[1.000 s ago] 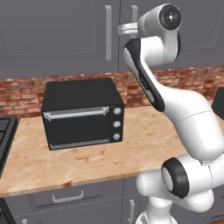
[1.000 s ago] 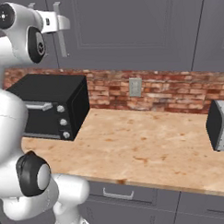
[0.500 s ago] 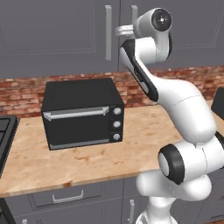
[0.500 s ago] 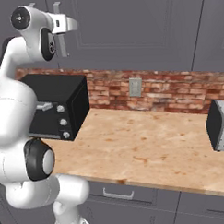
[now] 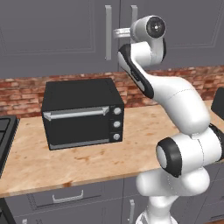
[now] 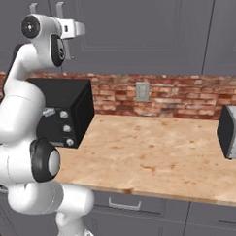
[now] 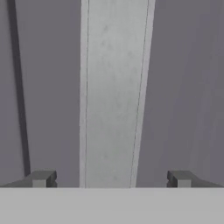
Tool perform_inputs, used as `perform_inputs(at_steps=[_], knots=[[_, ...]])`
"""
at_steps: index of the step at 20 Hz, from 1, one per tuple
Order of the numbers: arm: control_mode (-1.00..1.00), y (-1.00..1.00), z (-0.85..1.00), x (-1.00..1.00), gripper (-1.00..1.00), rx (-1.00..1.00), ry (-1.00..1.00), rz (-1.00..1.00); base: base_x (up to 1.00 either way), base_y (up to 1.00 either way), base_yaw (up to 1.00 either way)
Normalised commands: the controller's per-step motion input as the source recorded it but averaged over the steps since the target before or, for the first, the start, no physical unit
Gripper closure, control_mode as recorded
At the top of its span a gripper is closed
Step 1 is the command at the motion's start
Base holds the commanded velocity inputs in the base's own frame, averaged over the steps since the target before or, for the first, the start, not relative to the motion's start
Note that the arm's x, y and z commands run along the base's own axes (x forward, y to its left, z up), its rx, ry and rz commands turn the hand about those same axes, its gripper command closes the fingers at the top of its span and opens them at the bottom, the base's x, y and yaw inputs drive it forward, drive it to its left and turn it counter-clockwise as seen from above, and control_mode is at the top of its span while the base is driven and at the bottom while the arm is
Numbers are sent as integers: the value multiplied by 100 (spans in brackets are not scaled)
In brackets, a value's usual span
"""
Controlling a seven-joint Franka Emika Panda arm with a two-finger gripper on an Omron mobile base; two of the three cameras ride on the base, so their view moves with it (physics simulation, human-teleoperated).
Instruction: The dining table condiment station is running low on syrup bottle. Refill the condiment station by opening the cabinet and taking the syrup bottle from the cabinet and placing it on the dining table.
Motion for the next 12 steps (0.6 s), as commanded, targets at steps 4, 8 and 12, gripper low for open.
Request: perform_inputs(at_steps=[4,8,12], knots=[[-100,0,-32,54,100,0,-10,0,0,0,0],[-100,0,-21,37,100,0,-10,0,0,0,0],[-100,2,-1,-13,100,0,-1,2,0,0,0]])
